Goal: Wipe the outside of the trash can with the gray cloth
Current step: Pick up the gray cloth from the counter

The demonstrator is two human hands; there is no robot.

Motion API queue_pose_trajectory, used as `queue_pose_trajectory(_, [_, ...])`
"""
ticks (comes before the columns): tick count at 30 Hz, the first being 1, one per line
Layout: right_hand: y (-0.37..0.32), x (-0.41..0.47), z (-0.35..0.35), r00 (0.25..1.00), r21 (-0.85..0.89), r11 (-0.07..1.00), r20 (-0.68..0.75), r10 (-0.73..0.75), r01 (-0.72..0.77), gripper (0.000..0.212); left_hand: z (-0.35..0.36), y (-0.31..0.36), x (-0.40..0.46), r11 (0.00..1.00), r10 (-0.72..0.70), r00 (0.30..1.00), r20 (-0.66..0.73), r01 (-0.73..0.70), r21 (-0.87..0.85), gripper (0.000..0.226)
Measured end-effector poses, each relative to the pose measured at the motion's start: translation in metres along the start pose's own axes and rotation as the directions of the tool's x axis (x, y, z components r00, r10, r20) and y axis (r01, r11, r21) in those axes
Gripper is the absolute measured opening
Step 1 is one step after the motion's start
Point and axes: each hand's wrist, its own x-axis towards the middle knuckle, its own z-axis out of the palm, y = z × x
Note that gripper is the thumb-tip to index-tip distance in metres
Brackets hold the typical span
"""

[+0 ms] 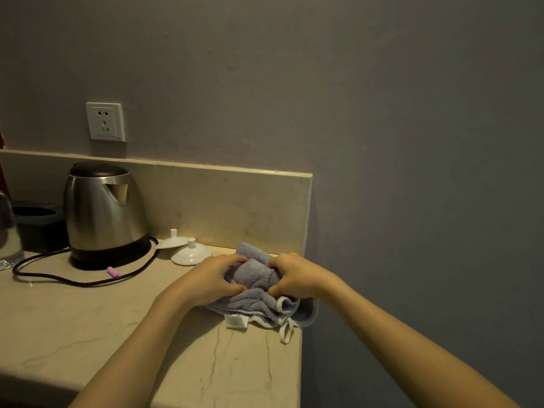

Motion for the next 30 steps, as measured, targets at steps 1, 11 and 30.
queue_pose_trajectory(1, [0.002,-0.007,-0.001,1.0,-0.003,1.0,-0.002,-0.011,0.011,0.018,0.003,0.004,0.0,1.0,0.017,1.0,0.005,-0.017,0.019,0.061])
queue_pose_trajectory(11, [0.049,-0.103,-0.022,0.922,-0.019,1.0,-0.386,0.009,-0.018,0.023,0.026,0.088,0.0,0.986,0.165,0.985,-0.057,-0.165,0.0,0.054])
queue_pose_trajectory(30, [0.186,-0.378,-0.017,0.706,0.246,0.882,-0.53,0.469,-0.401,0.058,0.191,0.336,0.034,0.714,0.435,0.865,0.249,-0.163,-0.681,0.024])
